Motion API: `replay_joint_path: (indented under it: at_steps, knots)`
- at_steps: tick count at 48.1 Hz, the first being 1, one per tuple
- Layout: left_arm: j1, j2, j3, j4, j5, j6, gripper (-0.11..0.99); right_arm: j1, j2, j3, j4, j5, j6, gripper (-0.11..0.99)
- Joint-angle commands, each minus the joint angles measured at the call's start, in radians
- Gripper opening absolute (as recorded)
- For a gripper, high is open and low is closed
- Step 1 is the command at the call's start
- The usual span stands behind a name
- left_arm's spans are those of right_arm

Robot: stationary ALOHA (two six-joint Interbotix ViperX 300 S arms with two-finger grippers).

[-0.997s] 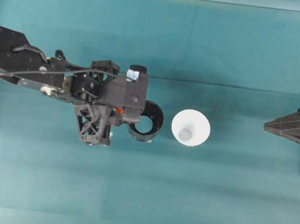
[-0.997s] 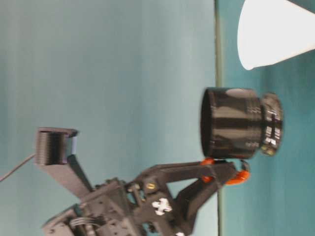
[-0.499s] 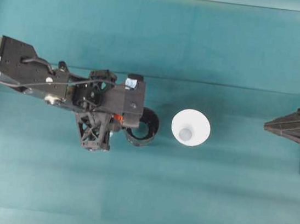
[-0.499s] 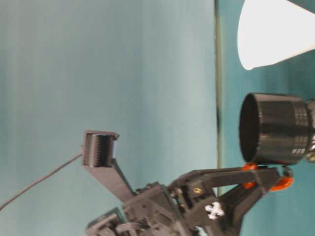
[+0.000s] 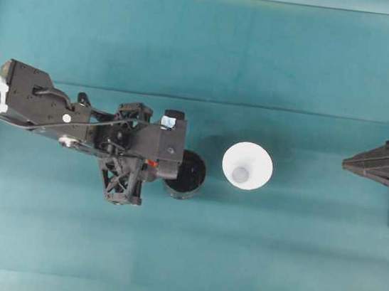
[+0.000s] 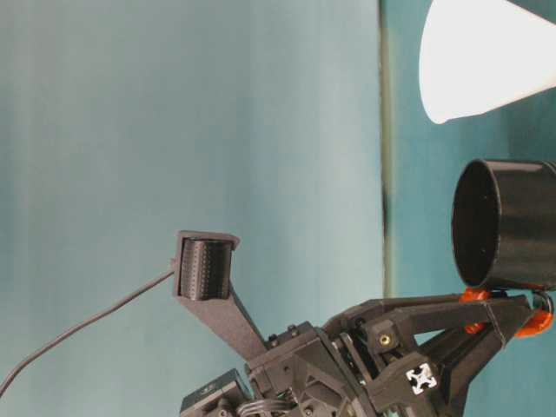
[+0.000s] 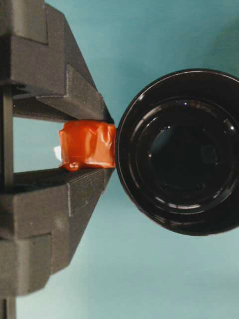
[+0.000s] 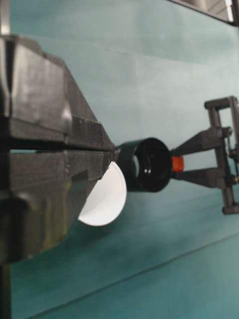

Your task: Put the paper cup into the moved red handle cup holder.

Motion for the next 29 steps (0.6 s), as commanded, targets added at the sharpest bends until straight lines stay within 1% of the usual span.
replay_joint_path:
  at_steps: [1, 16, 17, 21, 28, 29]
  knots:
    - [0.002, -0.005, -0.003, 0.003, -0.014, 0.003, 0.28, 0.000, 0.008, -0.014, 0.002, -0.005, 0.011, -0.11]
    - [0.002, -0.002, 0.000, 0.002, -0.055, 0.003, 0.28, 0.000, 0.008, -0.014, 0.002, -0.005, 0.011, -0.11]
    - [0.002, -0.002, 0.000, 0.003, -0.055, 0.003, 0.28, 0.000, 0.008, -0.014, 0.002, -0.005, 0.011, -0.11]
    - [0.002, 0.000, 0.002, 0.002, -0.052, 0.003, 0.28, -0.002, 0.008, -0.014, 0.003, -0.005, 0.011, -0.11]
    - [0.002, -0.002, 0.005, 0.003, -0.049, -0.002, 0.28, 0.000, 0.008, -0.014, 0.002, -0.005, 0.011, -0.11]
    - [0.002, -0.002, 0.005, 0.002, -0.049, -0.002, 0.28, 0.000, 0.008, -0.014, 0.003, -0.005, 0.011, -0.11]
